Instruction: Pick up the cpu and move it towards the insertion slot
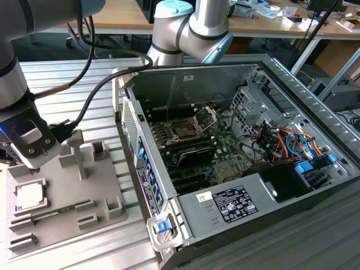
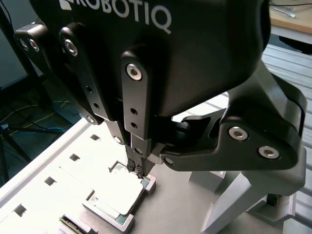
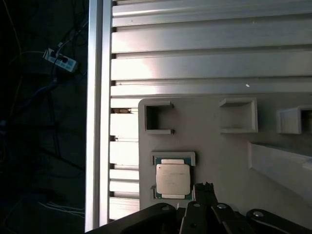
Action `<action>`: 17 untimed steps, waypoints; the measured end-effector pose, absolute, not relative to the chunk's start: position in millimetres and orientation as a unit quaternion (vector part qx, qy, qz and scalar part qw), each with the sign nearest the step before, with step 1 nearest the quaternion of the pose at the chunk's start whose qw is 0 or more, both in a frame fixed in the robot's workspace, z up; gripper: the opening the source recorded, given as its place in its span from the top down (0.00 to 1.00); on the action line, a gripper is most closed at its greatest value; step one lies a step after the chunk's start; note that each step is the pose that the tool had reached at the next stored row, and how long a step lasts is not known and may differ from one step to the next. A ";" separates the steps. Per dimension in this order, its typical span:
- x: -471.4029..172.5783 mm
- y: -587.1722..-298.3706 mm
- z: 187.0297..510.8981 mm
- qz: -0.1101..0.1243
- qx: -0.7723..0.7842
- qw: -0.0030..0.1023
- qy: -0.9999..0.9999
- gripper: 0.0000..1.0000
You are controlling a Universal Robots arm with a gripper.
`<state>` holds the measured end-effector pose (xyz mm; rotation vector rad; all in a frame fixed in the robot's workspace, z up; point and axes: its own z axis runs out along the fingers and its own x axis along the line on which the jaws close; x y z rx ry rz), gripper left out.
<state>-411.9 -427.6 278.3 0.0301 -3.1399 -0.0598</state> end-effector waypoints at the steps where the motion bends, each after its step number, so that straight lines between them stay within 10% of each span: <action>1: -411.9 -428.0 277.3 -0.019 0.010 0.000 -1.000 0.89; 17: -417.1 -428.9 271.7 -0.019 0.010 0.000 -1.000 0.89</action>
